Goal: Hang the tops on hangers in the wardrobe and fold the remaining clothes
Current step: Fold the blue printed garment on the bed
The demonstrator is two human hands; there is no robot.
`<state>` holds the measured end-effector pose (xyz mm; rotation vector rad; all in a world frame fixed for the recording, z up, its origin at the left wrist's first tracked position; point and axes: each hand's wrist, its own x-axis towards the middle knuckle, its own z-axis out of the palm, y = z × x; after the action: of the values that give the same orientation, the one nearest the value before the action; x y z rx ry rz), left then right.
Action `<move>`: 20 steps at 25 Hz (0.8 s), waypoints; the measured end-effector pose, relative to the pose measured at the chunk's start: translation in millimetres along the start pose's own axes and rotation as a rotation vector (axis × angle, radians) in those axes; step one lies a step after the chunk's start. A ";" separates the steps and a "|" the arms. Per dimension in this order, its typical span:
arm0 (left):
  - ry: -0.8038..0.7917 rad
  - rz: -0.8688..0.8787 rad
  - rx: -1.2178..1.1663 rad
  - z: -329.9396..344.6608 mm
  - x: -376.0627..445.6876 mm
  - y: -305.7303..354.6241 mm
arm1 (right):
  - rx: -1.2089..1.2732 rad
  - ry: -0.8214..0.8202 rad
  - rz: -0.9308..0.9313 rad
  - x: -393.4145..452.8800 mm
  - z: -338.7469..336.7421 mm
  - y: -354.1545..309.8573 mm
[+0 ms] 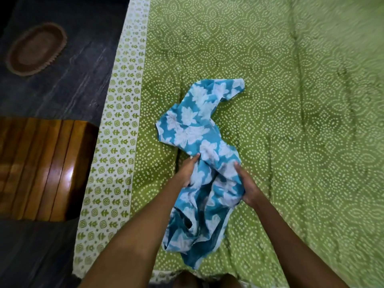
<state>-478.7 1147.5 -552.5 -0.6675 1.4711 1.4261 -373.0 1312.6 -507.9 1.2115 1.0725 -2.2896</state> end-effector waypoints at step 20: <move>-0.107 0.353 0.002 -21.2 -341.6 108.2 | 0.019 -0.235 -0.439 -247.6 80.2 -197.5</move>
<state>-441.7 1069.2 -204.2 -0.3330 1.5572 1.6988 -391.0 1370.0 -186.7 0.7374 1.3302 -2.6844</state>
